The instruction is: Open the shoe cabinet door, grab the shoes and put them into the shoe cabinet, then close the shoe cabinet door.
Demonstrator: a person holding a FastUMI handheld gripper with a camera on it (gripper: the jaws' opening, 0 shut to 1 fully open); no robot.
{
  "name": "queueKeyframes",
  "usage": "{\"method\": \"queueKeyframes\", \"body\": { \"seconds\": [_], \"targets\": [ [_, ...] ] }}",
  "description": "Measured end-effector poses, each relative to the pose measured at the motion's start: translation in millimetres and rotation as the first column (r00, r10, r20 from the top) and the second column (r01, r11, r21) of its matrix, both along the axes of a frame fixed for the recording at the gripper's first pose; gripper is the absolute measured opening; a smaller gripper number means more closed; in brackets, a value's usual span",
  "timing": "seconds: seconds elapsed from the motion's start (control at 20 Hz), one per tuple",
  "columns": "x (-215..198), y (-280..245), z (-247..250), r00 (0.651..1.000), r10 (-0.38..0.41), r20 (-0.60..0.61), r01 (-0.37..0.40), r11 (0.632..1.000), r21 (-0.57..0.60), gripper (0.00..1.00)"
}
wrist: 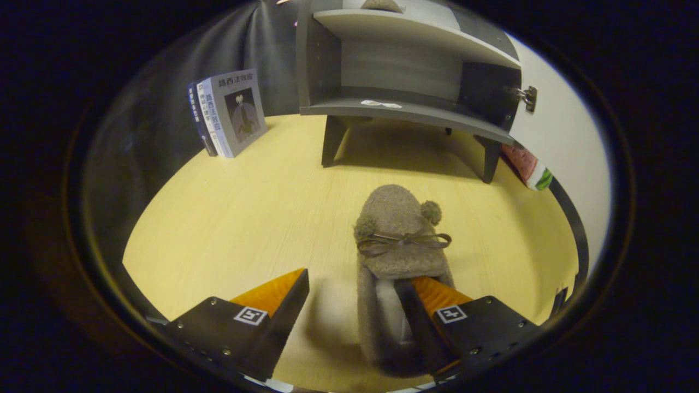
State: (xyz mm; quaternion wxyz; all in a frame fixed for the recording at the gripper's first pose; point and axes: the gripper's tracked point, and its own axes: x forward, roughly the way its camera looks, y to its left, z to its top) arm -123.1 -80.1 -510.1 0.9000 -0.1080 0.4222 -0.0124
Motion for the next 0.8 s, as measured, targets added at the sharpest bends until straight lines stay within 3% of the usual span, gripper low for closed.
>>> {"method": "queueKeyframes", "body": {
  "seconds": [0.45, 0.6, 0.8],
  "targets": [
    [18.4, -8.3, -4.5, 0.998, -0.048, 0.028, 0.048, 0.999, -0.012, 0.96],
    [22.1, -19.0, -3.7, 0.997, -0.064, 0.031, 0.064, 0.998, -0.02, 0.66],
    [21.4, -19.4, -4.5, 0.999, -0.038, 0.01, 0.038, 0.998, -0.047, 0.63]
  ]
}}
